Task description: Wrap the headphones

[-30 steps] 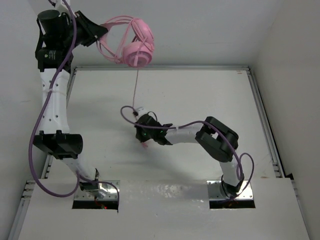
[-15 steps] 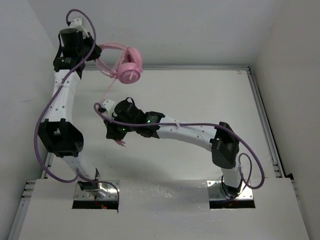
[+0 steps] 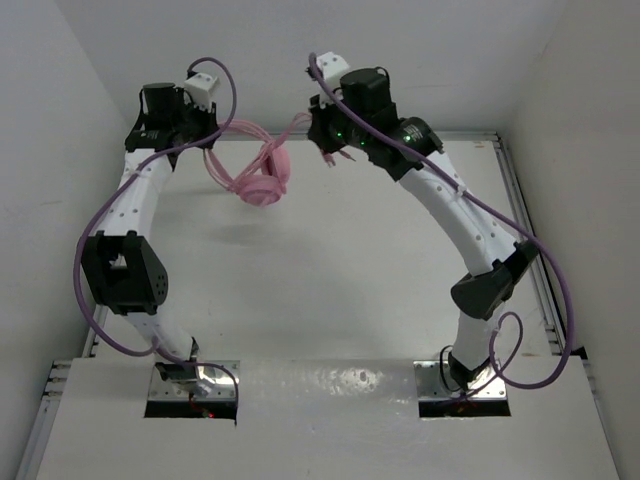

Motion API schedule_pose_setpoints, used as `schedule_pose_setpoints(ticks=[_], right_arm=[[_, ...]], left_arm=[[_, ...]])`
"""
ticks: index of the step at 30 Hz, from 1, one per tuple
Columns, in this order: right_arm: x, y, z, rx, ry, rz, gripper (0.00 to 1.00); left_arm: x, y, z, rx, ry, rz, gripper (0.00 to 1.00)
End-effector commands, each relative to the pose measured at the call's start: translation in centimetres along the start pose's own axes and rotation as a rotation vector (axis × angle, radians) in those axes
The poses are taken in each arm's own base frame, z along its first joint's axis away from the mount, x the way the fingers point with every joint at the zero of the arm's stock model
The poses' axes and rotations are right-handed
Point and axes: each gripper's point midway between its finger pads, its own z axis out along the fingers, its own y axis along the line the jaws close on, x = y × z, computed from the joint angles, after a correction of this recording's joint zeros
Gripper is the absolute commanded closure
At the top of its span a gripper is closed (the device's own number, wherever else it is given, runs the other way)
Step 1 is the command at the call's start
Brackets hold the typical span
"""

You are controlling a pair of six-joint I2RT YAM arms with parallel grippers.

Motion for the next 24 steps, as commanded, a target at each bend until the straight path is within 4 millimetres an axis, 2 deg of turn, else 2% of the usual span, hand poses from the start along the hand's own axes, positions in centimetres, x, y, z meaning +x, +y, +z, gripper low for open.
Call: schedule_pose_setpoints(ticks=[1, 3, 4, 6, 7, 9, 10, 11, 12, 13, 14, 15, 16, 17, 18, 19, 20, 21, 22, 24], right_arm=[[1.1, -6.4, -1.6, 0.239, 0.061, -0.071, 1.00], [-0.2, -8.5, -2.2, 0.304, 0.017, -0.075, 1.00], [-1.2, -10.7, -2.5, 0.353, -0.024, -0.056, 1.00], [-2.1, -13.2, -3.0, 0.404, -0.064, -0.018, 1.00], [-2.9, -15.8, -3.7, 0.450, -0.106, 0.029, 1.00], [-2.4, -17.5, -3.4, 0.448, -0.119, 0.068, 1.00], [-3.1, -18.6, -3.7, 0.455, -0.166, 0.100, 1.00], [-2.9, -18.7, -3.4, 0.442, -0.176, 0.111, 1.00], [-1.5, -18.5, -2.4, 0.409, -0.154, 0.127, 1.00], [-2.3, -18.0, -2.2, 0.380, -0.203, 0.155, 1.00], [-0.2, -17.0, -0.9, 0.314, -0.168, 0.177, 1.00], [-0.7, -16.5, -0.3, 0.287, -0.221, 0.222, 1.00], [-0.6, -16.3, -0.3, 0.275, -0.244, 0.251, 1.00], [1.7, -15.9, 0.7, 0.248, -0.214, 0.287, 1.00], [1.1, -15.3, 1.0, 0.210, -0.262, 0.328, 1.00], [2.6, -14.8, 1.2, 0.187, -0.253, 0.352, 1.00], [2.8, -14.2, 1.3, 0.155, -0.266, 0.365, 1.00], [1.6, -13.0, 1.4, 0.101, -0.328, 0.383, 0.96], [2.3, -12.3, 1.5, 0.079, -0.329, 0.391, 0.91], [1.8, -10.2, 1.8, 0.007, -0.352, 0.354, 0.87]], left_arm=[[-7.3, -4.4, -4.2, 0.204, -0.206, 0.178, 1.00], [-6.8, -6.1, -4.9, 0.281, -0.184, 0.189, 1.00], [-7.2, -6.5, -5.4, 0.301, -0.189, 0.203, 1.00], [-6.8, -7.4, -6.4, 0.352, -0.170, 0.217, 1.00], [-6.9, -8.4, -6.9, 0.406, -0.177, 0.222, 1.00], [-7.5, -9.8, -8.5, 0.486, -0.189, 0.221, 1.00], [-7.9, -10.4, -9.1, 0.518, -0.193, 0.192, 1.00], [-8.8, -10.9, -10.0, 0.540, -0.210, 0.177, 1.00], [-9.5, -11.8, -10.8, 0.596, -0.230, 0.156, 1.00], [-10.2, -12.4, -11.5, 0.629, -0.235, 0.093, 1.00], [-11.2, -13.2, -12.5, 0.677, -0.257, 0.067, 1.00], [-11.7, -13.9, -13.1, 0.715, -0.243, -0.020, 1.00], [-12.6, -14.2, -13.7, 0.744, -0.273, -0.031, 1.00], [-13.0, -14.7, -14.2, 0.785, -0.277, -0.059, 1.00], [-13.4, -15.1, -14.7, 0.806, -0.257, -0.137, 1.00], [-14.1, -15.0, -14.8, 0.806, -0.275, -0.147, 1.00], [-14.4, -14.9, -14.7, 0.801, -0.275, -0.172, 1.00], [-14.4, -15.0, -14.7, 0.810, -0.252, -0.234, 1.00], [-14.7, -15.0, -14.5, 0.814, -0.265, -0.242, 1.00], [-14.0, -15.4, -14.0, 0.849, -0.230, -0.304, 1.00]])
